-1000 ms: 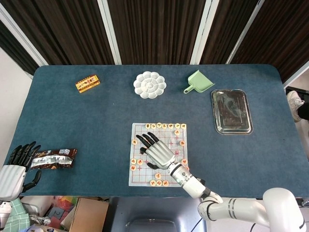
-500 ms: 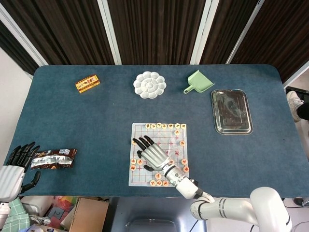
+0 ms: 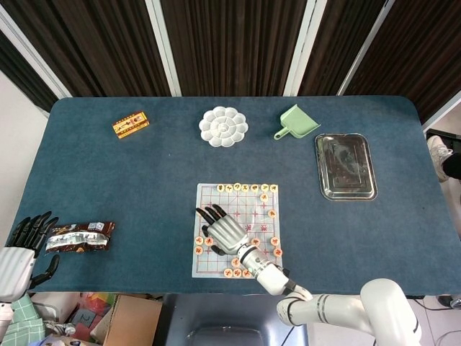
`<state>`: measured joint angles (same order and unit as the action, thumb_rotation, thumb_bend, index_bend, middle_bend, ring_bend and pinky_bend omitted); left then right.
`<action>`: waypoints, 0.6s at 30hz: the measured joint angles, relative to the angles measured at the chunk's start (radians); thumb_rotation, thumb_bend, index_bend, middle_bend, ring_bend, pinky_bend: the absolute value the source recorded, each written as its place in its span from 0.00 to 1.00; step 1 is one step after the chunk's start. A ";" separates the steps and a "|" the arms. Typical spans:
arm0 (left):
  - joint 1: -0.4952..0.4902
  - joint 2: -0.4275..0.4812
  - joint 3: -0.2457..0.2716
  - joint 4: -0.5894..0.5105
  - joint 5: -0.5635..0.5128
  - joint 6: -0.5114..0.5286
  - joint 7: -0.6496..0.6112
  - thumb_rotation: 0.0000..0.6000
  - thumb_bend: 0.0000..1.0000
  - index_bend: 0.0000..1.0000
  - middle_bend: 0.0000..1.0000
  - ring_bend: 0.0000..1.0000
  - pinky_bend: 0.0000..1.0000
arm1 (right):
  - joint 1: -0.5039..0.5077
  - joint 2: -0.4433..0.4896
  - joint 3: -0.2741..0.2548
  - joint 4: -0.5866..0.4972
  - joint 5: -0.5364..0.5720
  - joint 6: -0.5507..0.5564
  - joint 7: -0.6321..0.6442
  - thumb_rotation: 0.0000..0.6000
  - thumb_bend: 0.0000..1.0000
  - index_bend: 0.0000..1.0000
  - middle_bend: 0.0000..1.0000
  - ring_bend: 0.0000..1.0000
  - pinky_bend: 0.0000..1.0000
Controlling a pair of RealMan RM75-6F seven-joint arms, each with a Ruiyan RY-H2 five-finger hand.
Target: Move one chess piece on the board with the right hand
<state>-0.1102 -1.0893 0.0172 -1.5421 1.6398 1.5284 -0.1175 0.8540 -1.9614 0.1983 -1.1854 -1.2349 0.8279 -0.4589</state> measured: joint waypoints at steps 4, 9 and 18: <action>0.002 0.004 0.001 0.000 0.000 0.002 -0.007 1.00 0.45 0.00 0.00 0.00 0.00 | 0.008 -0.013 -0.001 0.017 0.008 -0.002 0.004 1.00 0.45 0.57 0.03 0.00 0.00; 0.003 0.006 0.002 0.001 0.005 0.007 -0.012 1.00 0.45 0.00 0.00 0.00 0.00 | 0.014 -0.024 -0.001 0.027 0.011 -0.004 0.017 1.00 0.45 0.57 0.03 0.00 0.00; 0.005 0.011 0.003 0.002 0.005 0.009 -0.023 1.00 0.45 0.00 0.00 0.00 0.00 | 0.021 -0.037 -0.002 0.040 0.014 -0.001 0.026 1.00 0.49 0.61 0.04 0.00 0.00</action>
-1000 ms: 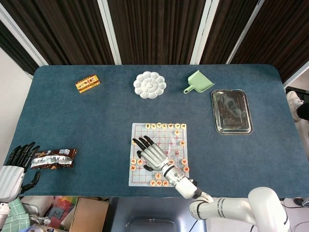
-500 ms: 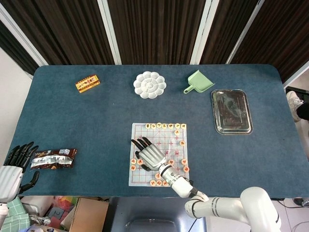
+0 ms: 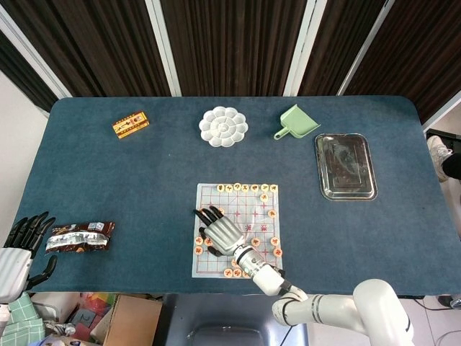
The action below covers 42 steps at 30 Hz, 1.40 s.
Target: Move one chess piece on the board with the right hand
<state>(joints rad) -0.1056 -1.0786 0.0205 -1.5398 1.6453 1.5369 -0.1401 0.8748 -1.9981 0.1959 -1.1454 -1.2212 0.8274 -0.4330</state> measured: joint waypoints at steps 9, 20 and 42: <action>-0.001 0.000 0.000 0.000 -0.001 -0.002 -0.001 1.00 0.45 0.00 0.00 0.00 0.00 | -0.002 0.012 0.000 -0.023 -0.001 0.019 -0.003 1.00 0.50 0.64 0.07 0.00 0.00; -0.002 -0.002 0.002 -0.002 0.001 -0.008 0.013 1.00 0.45 0.00 0.00 0.00 0.00 | -0.049 0.136 -0.039 -0.151 -0.043 0.095 -0.035 1.00 0.50 0.64 0.08 0.00 0.00; -0.026 -0.023 0.000 -0.009 -0.008 -0.054 0.058 1.00 0.45 0.00 0.00 0.00 0.00 | -0.193 0.321 -0.190 -0.211 -0.196 0.199 0.073 1.00 0.50 0.64 0.08 0.00 0.00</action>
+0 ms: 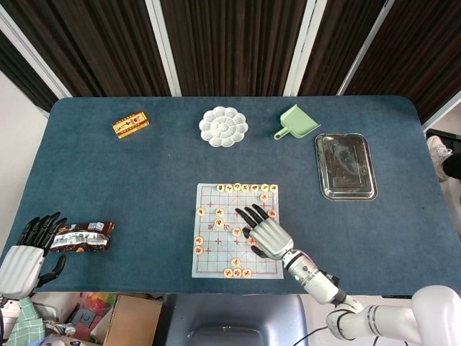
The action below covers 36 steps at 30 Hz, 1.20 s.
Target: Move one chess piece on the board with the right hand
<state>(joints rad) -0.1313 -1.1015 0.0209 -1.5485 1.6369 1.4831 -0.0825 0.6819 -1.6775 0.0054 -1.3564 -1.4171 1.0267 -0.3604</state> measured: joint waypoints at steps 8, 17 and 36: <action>-0.001 0.001 -0.002 -0.002 -0.006 -0.001 -0.001 1.00 0.45 0.00 0.00 0.00 0.00 | -0.009 -0.016 0.001 0.047 0.003 -0.023 0.020 1.00 0.50 0.63 0.08 0.00 0.00; -0.003 -0.001 -0.002 -0.002 -0.008 -0.005 0.002 1.00 0.45 0.00 0.00 0.00 0.00 | -0.016 -0.012 0.009 0.051 -0.008 -0.025 0.034 1.00 0.50 0.61 0.08 0.00 0.00; -0.006 0.005 0.001 -0.008 -0.008 -0.007 -0.010 1.00 0.45 0.00 0.00 0.00 0.00 | -0.027 0.002 0.015 0.028 -0.002 -0.044 0.004 1.00 0.50 0.50 0.08 0.00 0.00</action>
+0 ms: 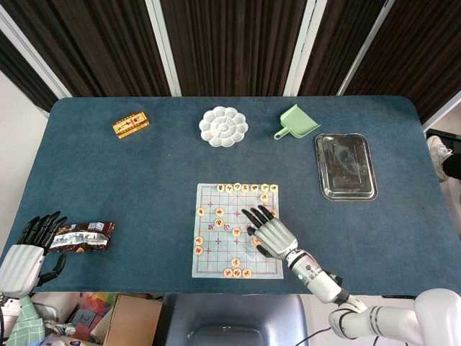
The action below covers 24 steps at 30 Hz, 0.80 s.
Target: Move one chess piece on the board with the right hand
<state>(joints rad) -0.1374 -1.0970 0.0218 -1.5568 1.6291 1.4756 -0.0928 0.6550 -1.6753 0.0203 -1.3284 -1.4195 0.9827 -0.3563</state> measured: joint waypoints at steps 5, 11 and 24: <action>0.000 0.003 0.004 0.001 0.009 0.004 -0.009 1.00 0.45 0.00 0.00 0.00 0.00 | -0.010 0.021 0.001 -0.027 -0.016 0.024 0.013 1.00 0.50 0.44 0.08 0.00 0.00; 0.003 0.001 0.002 0.005 0.012 0.017 -0.009 1.00 0.45 0.00 0.00 0.00 0.00 | -0.051 0.102 -0.016 -0.115 -0.058 0.111 0.026 1.00 0.50 0.23 0.01 0.00 0.00; 0.007 -0.029 -0.011 0.011 -0.011 0.019 0.067 1.00 0.45 0.00 0.00 0.00 0.00 | -0.386 0.453 -0.148 -0.410 -0.053 0.498 0.047 1.00 0.34 0.00 0.00 0.00 0.00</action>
<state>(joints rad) -0.1299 -1.1259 0.0106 -1.5461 1.6183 1.4943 -0.0255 0.2693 -1.2219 -0.1276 -1.7383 -1.4728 1.4808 -0.3096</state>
